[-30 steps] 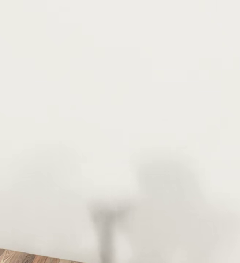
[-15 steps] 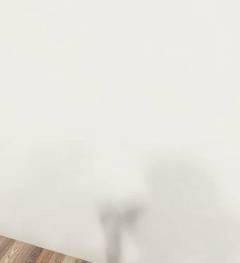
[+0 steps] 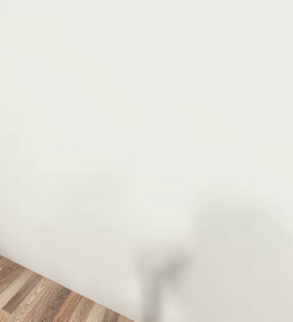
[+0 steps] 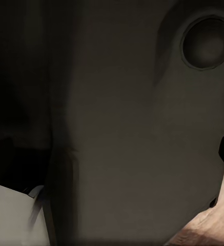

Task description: In the bedroom, move the book from the bed onto either nightstand, and place the two sandals side by side next to the bed.

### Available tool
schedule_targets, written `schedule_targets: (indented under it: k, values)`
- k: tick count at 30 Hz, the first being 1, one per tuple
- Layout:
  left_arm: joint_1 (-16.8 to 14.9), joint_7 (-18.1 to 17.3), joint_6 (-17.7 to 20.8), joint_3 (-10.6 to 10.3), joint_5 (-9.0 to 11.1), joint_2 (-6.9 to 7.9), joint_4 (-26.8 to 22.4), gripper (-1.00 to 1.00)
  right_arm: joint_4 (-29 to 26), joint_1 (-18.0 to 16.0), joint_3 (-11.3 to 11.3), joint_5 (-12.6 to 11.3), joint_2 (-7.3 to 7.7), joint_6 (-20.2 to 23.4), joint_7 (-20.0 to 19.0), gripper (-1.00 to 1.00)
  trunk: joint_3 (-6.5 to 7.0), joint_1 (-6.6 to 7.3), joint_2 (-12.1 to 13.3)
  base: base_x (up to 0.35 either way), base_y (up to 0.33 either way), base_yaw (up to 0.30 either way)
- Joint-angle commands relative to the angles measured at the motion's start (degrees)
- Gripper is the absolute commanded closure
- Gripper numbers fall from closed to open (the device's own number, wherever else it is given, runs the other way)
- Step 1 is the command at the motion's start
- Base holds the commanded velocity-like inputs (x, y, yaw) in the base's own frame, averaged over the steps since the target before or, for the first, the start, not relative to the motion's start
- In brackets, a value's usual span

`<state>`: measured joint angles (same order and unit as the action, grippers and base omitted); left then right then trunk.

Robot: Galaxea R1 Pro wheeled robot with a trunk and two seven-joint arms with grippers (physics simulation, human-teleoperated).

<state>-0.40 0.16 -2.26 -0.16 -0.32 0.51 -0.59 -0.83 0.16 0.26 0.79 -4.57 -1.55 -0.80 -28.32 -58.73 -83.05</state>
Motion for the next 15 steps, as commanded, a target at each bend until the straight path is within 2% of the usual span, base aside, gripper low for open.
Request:
schedule_targets:
  k: [1, 15]
  values:
    - [-0.04, 0.02, -0.2, -0.02, -0.03, 0.01, 0.06, -1.0, -0.05, 0.02, 0.01, 0.08, 0.0, -0.12, -0.08, -1.0, -0.05, 0.0, -0.02, 0.001, -0.001, 0.286]
    - [-0.04, 0.02, -0.2, -0.02, -0.03, -0.03, 0.06, -1.0, -0.05, 0.01, 0.01, 0.09, 0.0, -0.12, -0.08, -1.0, -0.05, 0.0, -0.02, 0.0, 0.0, 0.288]
